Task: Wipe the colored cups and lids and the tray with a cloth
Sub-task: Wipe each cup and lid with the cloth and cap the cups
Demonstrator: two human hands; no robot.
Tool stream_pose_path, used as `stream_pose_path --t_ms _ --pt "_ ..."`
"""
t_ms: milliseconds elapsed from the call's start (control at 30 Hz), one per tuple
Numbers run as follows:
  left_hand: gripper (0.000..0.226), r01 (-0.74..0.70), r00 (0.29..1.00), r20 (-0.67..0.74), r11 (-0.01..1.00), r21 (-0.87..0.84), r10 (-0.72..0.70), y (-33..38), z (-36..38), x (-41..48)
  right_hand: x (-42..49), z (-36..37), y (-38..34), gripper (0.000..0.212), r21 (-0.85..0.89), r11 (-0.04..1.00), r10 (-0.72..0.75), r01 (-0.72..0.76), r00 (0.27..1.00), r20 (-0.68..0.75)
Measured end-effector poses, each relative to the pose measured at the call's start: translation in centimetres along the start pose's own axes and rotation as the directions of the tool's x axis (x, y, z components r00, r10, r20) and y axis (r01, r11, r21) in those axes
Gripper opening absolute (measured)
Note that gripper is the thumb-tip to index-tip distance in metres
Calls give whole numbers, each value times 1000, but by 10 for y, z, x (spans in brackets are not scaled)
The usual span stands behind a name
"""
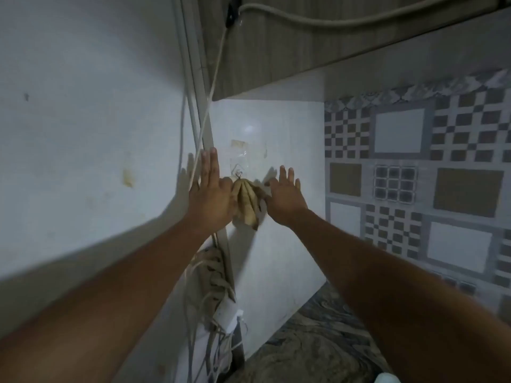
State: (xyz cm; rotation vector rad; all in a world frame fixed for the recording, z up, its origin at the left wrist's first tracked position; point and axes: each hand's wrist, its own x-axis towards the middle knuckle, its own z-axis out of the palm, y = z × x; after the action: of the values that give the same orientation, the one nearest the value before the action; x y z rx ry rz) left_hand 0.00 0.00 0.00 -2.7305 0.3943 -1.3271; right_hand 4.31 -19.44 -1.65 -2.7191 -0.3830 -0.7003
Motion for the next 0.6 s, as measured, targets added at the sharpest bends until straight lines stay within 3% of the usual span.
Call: stream_pose_path --t_ms 133,233,400,500,600 --pt "21 4 998 -60 985 173 7 0 9 4 22 13 -6 43 123 992 44 -38 998 -41" --pt "13 4 998 -56 988 155 5 -7 13 7 29 12 -7 37 143 989 54 -42 996 -77" --pt "13 -38 992 -115 996 84 47 -9 -10 9 34 -20 -2 33 192 981 48 6 961 -273" --pt "14 -83 978 -194 996 -34 75 -13 -30 11 33 -43 -1 25 178 981 -5 71 937 -348" --pt "4 -128 977 -202 949 -288 71 -10 -46 12 23 -65 -4 20 191 973 -45 128 920 -388"
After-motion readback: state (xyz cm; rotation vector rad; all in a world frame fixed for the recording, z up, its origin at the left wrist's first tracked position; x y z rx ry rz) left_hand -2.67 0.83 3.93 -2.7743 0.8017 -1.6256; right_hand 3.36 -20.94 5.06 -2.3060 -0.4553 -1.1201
